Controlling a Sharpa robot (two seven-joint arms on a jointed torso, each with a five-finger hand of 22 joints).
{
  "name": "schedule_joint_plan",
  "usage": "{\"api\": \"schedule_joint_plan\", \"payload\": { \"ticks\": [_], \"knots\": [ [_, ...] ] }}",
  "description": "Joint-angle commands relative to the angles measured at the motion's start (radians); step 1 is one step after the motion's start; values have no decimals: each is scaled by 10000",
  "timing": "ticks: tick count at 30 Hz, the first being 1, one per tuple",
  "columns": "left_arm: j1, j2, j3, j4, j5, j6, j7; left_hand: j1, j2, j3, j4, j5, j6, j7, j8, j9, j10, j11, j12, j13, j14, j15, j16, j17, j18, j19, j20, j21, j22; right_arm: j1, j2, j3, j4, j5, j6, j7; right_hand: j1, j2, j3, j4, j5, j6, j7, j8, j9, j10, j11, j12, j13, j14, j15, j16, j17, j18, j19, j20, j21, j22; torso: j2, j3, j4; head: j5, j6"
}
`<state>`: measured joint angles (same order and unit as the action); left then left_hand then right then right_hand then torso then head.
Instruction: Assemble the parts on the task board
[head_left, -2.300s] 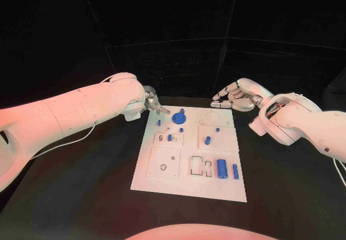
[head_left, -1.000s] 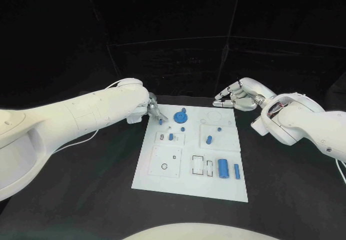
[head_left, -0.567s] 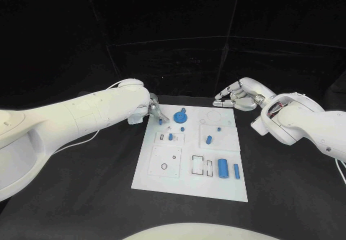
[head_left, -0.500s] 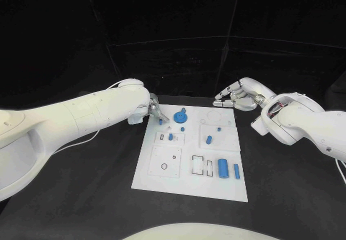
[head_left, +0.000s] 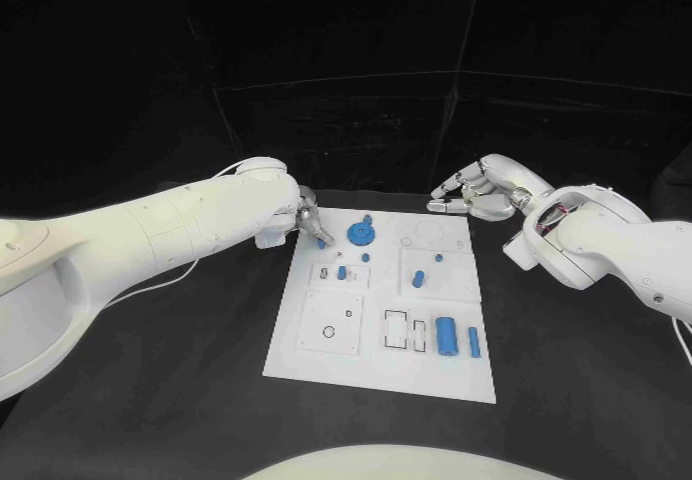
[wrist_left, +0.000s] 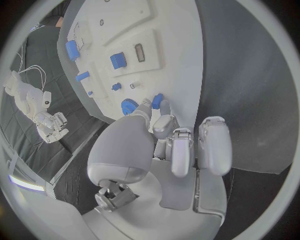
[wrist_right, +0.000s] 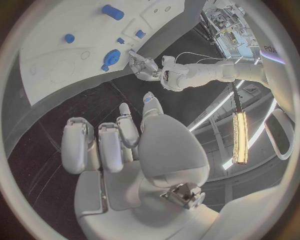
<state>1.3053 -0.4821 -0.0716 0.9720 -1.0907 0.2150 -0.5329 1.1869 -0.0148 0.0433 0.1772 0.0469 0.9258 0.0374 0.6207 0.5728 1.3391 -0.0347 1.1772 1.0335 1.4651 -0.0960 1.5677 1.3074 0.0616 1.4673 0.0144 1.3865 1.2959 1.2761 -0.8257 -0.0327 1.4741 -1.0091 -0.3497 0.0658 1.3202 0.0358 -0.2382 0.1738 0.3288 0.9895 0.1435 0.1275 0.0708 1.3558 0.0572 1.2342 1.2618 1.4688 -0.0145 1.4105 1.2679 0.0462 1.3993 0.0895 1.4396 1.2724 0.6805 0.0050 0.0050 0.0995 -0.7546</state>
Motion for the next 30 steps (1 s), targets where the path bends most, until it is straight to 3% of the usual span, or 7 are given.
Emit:
{"api": "schedule_joint_plan", "payload": {
  "ticks": [1, 3, 7, 10, 17, 25, 30],
  "knots": [
    [12, 3, 6, 37, 40, 41, 62, 303, 95, 111, -198, 19, 68, -19, 20, -20, -76, -4, 0, -19, 1057, 34, 31, 2634, -13, 18, 26, -48, 3, 20, 14, 5, 9, 10, -7, 40, 57, 4, -19, -40, 53, -52, -40, 34, -6, -46, -26, 17, 6, 448, -58, -49, 9, 191, -39, 6, -47, -7, -2, 3, 8, -9, -11],
    [11, -1, 6, 55, 53, 0, 99, 461, 178, 197, -298, 16, 67, -31, 13, -34, -75, -16, 2, -17, 1057, 27, 31, 2634, -12, 17, 20, -53, 0, 20, 16, 5, 8, 10, -8, 41, 57, 4, -19, -40, 53, -52, -40, 34, -6, -46, -26, 17, 6, 448, -58, -49, 9, 191, -39, 6, -47, -7, 1, 2, 8, -10, -12],
    [5, -37, 6, 122, 265, -210, 223, 1248, 736, 795, -741, 7, 42, -136, -20, -70, -85, -113, -15, -24, 1057, -33, 31, 2634, -7, 13, -21, -66, -8, 20, 19, 5, 5, 10, -12, 44, 57, 4, -19, -40, 53, -52, -40, 34, -6, -46, -26, 17, 6, 448, -58, -49, 9, 191, -39, 6, -47, -7, -2, 2, 7, -18, -30],
    [1, -90, 7, 198, 480, -405, 327, 1617, 926, 1165, -1009, 2, -5, -148, -30, -69, -109, -128, -62, -63, 1057, -69, 31, 2634, -7, 12, -62, -73, -10, 20, 20, 5, -1, 10, -11, 45, 57, 4, -19, -40, 53, -52, -40, 34, -6, -46, -26, 17, 6, 448, -58, -49, 9, 191, -39, 6, -47, -7, -2, 3, 3, -18, -34],
    [-1, -389, 10, 649, 809, -832, 398, 1657, 930, 1397, -1131, 2, -25, -129, 6, -40, -106, -113, -82, -76, 1057, -60, 31, 2634, -11, 10, -76, -83, -14, 19, 28, 5, -30, 10, 5, 45, 57, 4, -19, -40, 53, -52, -40, 34, -6, -46, -26, 17, 6, 448, -58, -49, 9, 191, -39, 6, -47, -7, -4, 6, 8, -17, -56],
    [10, -1126, 15, 1836, 1065, -1517, 268, 1606, 888, 1560, -1187, 2, -17, -131, 58, -5, -71, -114, -57, -42, 1057, -58, 31, 2634, -17, 21, -81, -70, 12, 19, 39, 5, -51, 10, 7, 42, 57, 21, -22, -34, 52, -49, -40, 37, -5, -48, -26, 14, 2, 448, -58, -52, 6, 191, -39, 5, -48, -9, -15, 22, 40, -38, -73],
    [-5, -1608, 4, 2676, 1100, -2056, 199, 1545, 831, 1698, -1229, 1, -11, -139, 101, 23, -42, -120, -41, -25, 1057, -62, 31, 2634, -19, 28, -86, -64, 24, 19, 25, 5, -61, 10, 15, 30, 57, 21, -22, -34, 52, -49, -40, 37, -5, -48, -26, 14, 2, 448, -58, -52, 6, 191, -39, 5, -48, -9, -11, 6, 41, 24, -71]
  ]
}}
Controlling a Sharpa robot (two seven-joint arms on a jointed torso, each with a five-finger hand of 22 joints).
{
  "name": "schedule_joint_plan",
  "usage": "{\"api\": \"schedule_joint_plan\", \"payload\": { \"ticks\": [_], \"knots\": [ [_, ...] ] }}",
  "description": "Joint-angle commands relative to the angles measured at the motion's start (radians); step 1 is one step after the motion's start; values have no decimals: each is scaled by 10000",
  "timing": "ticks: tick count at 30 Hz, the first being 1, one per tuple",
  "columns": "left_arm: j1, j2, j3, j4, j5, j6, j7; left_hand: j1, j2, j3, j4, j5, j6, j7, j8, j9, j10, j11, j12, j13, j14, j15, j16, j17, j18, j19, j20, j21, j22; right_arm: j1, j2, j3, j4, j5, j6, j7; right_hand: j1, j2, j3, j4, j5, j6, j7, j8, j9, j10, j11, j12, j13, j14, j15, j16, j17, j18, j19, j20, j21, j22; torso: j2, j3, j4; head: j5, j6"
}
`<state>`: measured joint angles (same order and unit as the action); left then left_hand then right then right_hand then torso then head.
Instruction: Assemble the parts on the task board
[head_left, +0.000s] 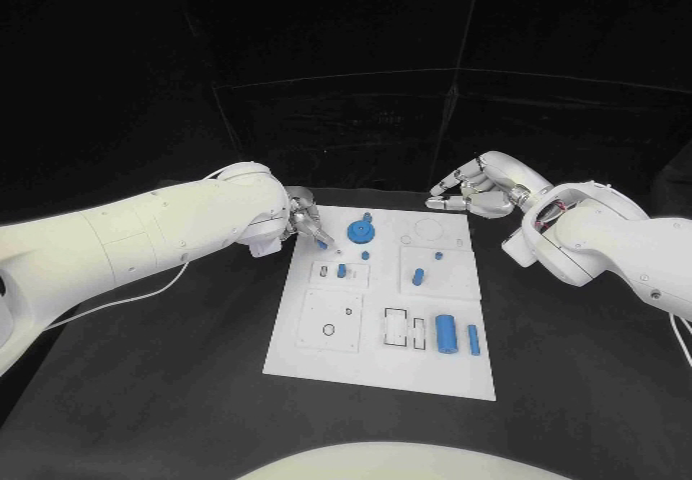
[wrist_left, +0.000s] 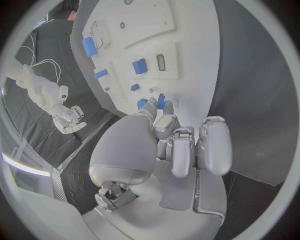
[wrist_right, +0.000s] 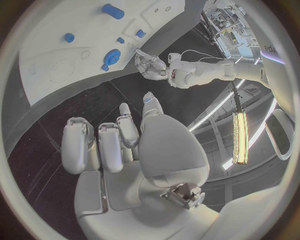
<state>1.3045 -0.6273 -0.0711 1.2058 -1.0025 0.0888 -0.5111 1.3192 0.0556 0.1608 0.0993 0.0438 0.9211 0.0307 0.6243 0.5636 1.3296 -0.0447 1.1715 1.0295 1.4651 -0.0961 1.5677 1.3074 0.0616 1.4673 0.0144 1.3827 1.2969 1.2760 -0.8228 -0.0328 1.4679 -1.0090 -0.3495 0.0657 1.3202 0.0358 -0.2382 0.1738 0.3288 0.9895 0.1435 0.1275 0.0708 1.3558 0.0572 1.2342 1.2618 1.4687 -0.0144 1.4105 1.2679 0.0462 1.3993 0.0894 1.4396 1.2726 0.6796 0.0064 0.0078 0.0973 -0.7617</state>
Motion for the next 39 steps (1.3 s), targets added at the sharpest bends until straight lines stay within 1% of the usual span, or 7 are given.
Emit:
{"api": "schedule_joint_plan", "payload": {
  "ticks": [1, 5, 12, 17, 23, 32, 39],
  "knots": [
    [-14, -249, -6, 490, 221, -907, -28, 199, 105, 567, -461, 33, 39, -74, 79, 124, 57, -23, 14, 11, 1057, -64, 31, 2634, -20, 31, -87, -24, 18, 20, -2, 5, -4, 10, 17, 30, 58, 21, -22, -34, 52, -49, -40, 38, -5, -48, -26, 14, 2, 448, -58, -52, 6, 191, -39, 5, -48, -11, -3, -5, 3, 68, -4],
    [-146, -589, -24, 1041, 225, -1370, -49, 114, 36, 746, -502, 33, 34, -81, 120, 151, 61, -29, -7, -15, 1057, -69, 31, 2634, -18, 32, -91, -32, 13, 20, 6, 5, -17, 10, 28, 26, 54, 26, -26, -30, 52, -47, -40, 40, -4, -46, -26, 17, 4, 448, -58, -53, 6, 192, -41, 5, -50, -15, -10, 6, 10, 122, -5],
    [-419, -1001, -55, 1776, 226, -1768, -161, -93, -102, 1086, -551, 32, 17, -83, 188, 197, 76, -31, -26, -38, 1057, -71, 31, 2634, -18, 35, -97, -42, 13, 19, 16, 4, -47, 9, 30, 48, 54, 26, -26, -30, 52, -47, -40, 40, -4, -46, -26, 17, 4, 448, -58, -53, 6, 192, -41, 5, -50, -15, -10, -21, 64, 103, -14],
    [-574, -1143, -62, 1969, 226, -1964, -215, -135, -124, 1151, -557, 32, 20, -87, 204, 206, 77, -33, -32, -46, 1057, -72, 31, 2634, -17, 34, -97, -48, 9, 19, 21, 4, -69, 5, -6, 94, 52, 31, -29, -26, 51, -45, -40, 42, -4, -43, -26, 22, 9, 451, -59, -45, 20, 189, -33, 5, -44, 0, -13, -3, 46, 137, -36],
    [-743, -1167, -65, 2080, 225, -1957, -274, -200, -176, 1272, -583, 32, 17, -91, 232, 224, 77, -37, -39, -55, 1057, -76, 31, 2634, -10, 23, -99, -72, -19, 18, 25, 3, -98, 5, -32, 127, 52, 31, -29, -26, 51, -45, -40, 42, -4, -43, -26, 22, 9, 451, -59, -45, 20, 189, -33, 5, -44, 0, 2, -14, 45, 128, -23],
    [-820, -1206, -66, 2143, 113, -1705, -411, -266, -232, 1365, -601, 32, 17, -96, 260, 241, 82, -41, -36, -52, 1057, -79, 31, 2634, -11, 28, -102, -69, -10, 17, 42, 3, -122, 6, -33, 132, 52, 31, -29, -26, 51, -45, -40, 42, -4, -43, -26, 22, 9, 451, -59, -45, 20, 189, -33, 5, -44, 0, -13, 9, 44, 152, -75],
    [-832, -1195, -68, 2122, 22, -1433, -487, -319, -275, 1441, -616, 32, 18, -100, 284, 256, 85, -44, -36, -52, 1057, -82, 31, 2634, -14, 33, -104, -63, 3, 17, 48, 3, -121, 6, -29, 135, 52, 31, -29, -26, 51, -45, -40, 42, -4, -43, -26, 22, 9, 451, -59, -45, 20, 189, -33, 5, -44, 0, -7, 2, 34, 152, -92]
  ]
}}
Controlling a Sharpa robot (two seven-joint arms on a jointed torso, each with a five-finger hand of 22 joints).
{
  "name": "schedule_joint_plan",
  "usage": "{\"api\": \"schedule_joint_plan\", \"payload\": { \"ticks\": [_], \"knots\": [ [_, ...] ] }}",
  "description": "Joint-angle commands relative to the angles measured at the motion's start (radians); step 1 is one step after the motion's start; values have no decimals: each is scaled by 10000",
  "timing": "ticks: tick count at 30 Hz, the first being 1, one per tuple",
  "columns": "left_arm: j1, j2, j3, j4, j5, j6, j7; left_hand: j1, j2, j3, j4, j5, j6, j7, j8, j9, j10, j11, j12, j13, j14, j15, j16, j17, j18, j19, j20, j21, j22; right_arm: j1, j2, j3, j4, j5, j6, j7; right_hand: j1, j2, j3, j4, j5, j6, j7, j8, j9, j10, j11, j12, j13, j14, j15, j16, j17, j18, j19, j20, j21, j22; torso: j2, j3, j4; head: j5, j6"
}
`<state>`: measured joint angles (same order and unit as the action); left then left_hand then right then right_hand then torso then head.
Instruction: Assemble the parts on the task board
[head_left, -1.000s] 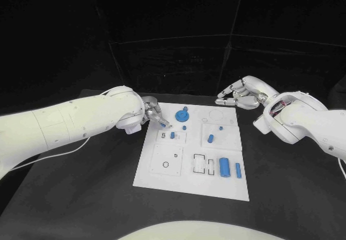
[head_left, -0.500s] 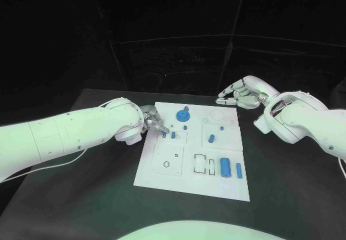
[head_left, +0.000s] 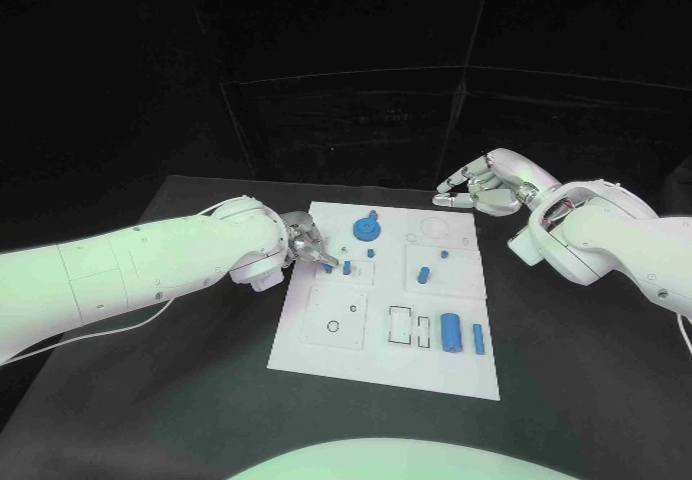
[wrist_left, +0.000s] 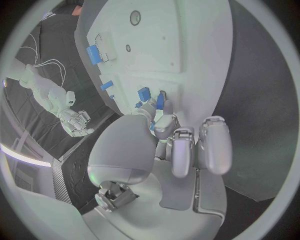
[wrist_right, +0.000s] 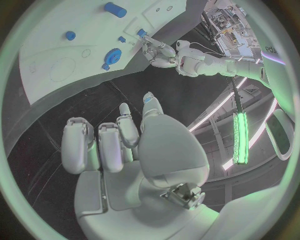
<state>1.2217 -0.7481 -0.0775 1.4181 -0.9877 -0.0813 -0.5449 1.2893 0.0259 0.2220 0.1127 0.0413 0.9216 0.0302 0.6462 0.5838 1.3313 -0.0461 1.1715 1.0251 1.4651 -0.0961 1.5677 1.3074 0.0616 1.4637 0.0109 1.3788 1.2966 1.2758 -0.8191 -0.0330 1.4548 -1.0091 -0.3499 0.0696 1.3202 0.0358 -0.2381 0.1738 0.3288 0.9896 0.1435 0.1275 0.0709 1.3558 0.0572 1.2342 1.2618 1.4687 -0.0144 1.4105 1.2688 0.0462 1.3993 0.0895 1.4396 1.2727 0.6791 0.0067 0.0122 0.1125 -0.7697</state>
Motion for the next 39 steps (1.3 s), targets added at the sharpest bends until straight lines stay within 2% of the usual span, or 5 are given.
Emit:
{"api": "schedule_joint_plan", "payload": {
  "ticks": [1, 10, 21, 23, 39],
  "knots": [
    [-5, 15, -4, -3, -133, 287, -161, -21, 21, 830, -750, 57, 13, -96, 66, 55, 69, -31, -36, -9, 1057, -82, 31, 2634, -14, 69, -68, -25, 6, 19, 10, 5, 10, 6, -24, 96, 52, 31, -29, -26, 51, -45, -40, 42, -4, -43, -26, 22, 9, 451, -59, -45, 11, 189, -33, 5, -44, -1, 1, 0, -13, 0, -13],
    [-7, -2, -4, -92, -326, 407, -172, -62, -11, 909, -768, 57, 13, -100, 91, 70, 66, -35, -44, -20, 1057, -85, 31, 2634, -14, 70, -70, -27, 8, 19, -4, 5, 36, 5, -30, 92, 52, 31, -29, -26, 51, -45, -40, 42, -4, -43, -26, 22, 9, 451, -59, -45, 11, 189, -33, 5, -44, -1, 0, -3, 8, -11, -15],
    [-5, 98, -6, -190, -366, 766, -173, -93, -34, 967, -780, 57, 9, -102, 107, 80, 66, -37, -45, -22, 1057, -86, 31, 2634, -13, 70, -72, -30, 6, 18, 5, 5, 53, 5, 1, 114, 52, 31, -29, -26, 51, -45, -40, 42, -4, -43, -26, 22, 9, 451, -59, -45, 11, 189, -33, 5, -44, -1, -1, 7, -17, -3, -39],
    [-4, 109, -6, -190, -367, 812, -185, -93, -34, 967, -780, 57, 9, -102, 107, 80, 66, -37, -45, -22, 1057, -86, 31, 2634, -13, 70, -72, -30, 6, 18, 5, 5, 51, 5, 5, 117, 52, 31, -29, -26, 51, -45, -40, 42, -4, -43, -26, 22, 9, 451, -59, -45, 11, 189, -33, 5, -44, -1, 0, -3, -10, -20, -47],
    [-4, 113, -7, -145, -369, 985, -265, -156, -100, 1114, -826, 58, 1, -109, 144, 102, 81, -41, -28, -2, 1057, -88, 31, 2634, -19, 80, -73, -17, 33, 18, -15, 5, 59, 5, 8, 117, 52, 31, -29, -26, 51, -45, -40, 42, -4, -43, -26, 22, 9, 451, -59, -45, 11, 189, -33, 5, -44, -1, -1, -6, -5, -20, -68]
  ]
}}
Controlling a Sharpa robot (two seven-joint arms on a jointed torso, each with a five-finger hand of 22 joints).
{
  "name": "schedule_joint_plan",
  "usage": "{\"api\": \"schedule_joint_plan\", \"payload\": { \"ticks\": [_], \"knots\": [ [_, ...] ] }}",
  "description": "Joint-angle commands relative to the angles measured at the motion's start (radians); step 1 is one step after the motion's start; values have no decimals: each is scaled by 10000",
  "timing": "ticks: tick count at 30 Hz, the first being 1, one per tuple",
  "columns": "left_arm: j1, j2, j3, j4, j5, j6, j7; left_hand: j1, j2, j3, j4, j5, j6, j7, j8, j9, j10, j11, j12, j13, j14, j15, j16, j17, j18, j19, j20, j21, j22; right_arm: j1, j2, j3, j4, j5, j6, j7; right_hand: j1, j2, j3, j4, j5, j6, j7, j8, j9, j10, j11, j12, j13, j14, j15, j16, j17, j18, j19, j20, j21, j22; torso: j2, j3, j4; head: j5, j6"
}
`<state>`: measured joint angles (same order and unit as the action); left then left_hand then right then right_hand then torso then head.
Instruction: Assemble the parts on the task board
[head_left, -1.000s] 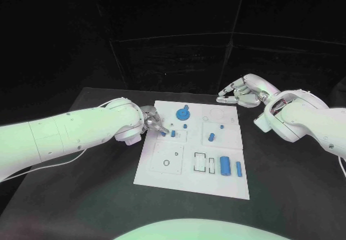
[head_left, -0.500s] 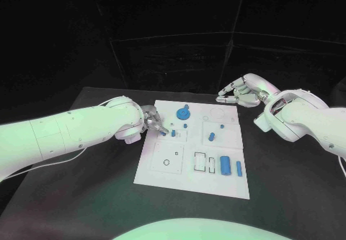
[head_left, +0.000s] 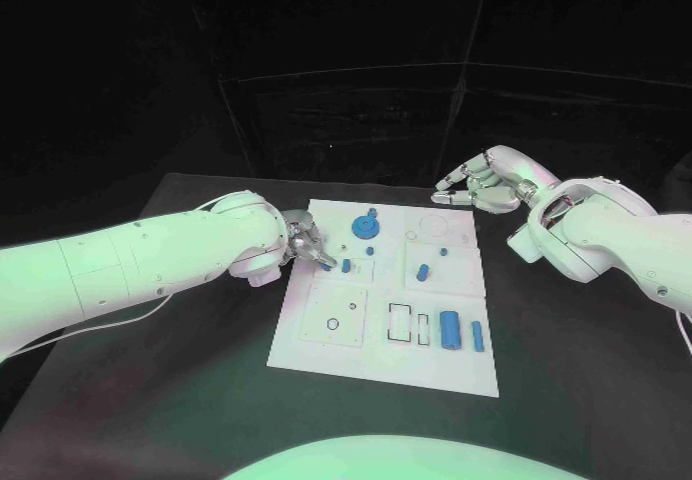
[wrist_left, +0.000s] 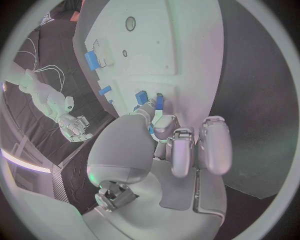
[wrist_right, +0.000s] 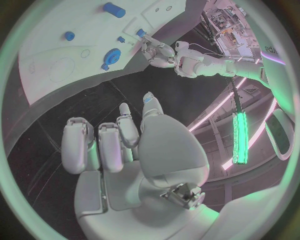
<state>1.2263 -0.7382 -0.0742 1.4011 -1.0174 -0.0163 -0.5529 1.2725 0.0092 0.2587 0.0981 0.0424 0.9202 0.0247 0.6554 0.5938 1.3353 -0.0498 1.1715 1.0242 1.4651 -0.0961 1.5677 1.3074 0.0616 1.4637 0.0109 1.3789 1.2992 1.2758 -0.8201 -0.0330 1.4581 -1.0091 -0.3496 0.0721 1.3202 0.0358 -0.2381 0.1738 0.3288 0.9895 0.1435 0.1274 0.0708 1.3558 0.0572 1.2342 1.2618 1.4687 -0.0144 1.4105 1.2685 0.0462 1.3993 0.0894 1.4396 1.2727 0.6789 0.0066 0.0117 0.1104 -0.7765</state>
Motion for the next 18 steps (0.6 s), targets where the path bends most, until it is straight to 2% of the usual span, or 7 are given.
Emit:
{"api": "schedule_joint_plan", "payload": {
  "ticks": [1, 18],
  "knots": [
    [-50, 11, -40, 29, -73, 344, -193, 10, 65, 753, -681, 46, 16, -55, 52, 3, 41, -4, -27, 9, 1057, -88, 31, 2634, -20, 80, -74, -17, 7, 18, -5, 5, 26, 5, 4, 92, 52, 31, -29, -26, 51, -45, -41, 42, -4, -42, -26, 22, 9, 451, -59, -45, 14, 189, -33, 5, -44, -2, 2, -3, 3, 5, 7],
    [-50, 12, -40, 72, -73, 306, -271, -144, -14, 1114, -761, 47, 25, -63, 144, 52, 94, -12, 25, 63, 1057, -93, 31, 2634, -35, 112, -78, 27, 84, 18, 16, 5, 2, 5, 10, 101, 58, 53, -43, -18, 58, -39, -43, 50, -3, -48, -28, 15, 0, 449, -60, -56, -1, 192, -42, 4, -53, -19, 4, -1, -3, 1, -24]
  ]
}}
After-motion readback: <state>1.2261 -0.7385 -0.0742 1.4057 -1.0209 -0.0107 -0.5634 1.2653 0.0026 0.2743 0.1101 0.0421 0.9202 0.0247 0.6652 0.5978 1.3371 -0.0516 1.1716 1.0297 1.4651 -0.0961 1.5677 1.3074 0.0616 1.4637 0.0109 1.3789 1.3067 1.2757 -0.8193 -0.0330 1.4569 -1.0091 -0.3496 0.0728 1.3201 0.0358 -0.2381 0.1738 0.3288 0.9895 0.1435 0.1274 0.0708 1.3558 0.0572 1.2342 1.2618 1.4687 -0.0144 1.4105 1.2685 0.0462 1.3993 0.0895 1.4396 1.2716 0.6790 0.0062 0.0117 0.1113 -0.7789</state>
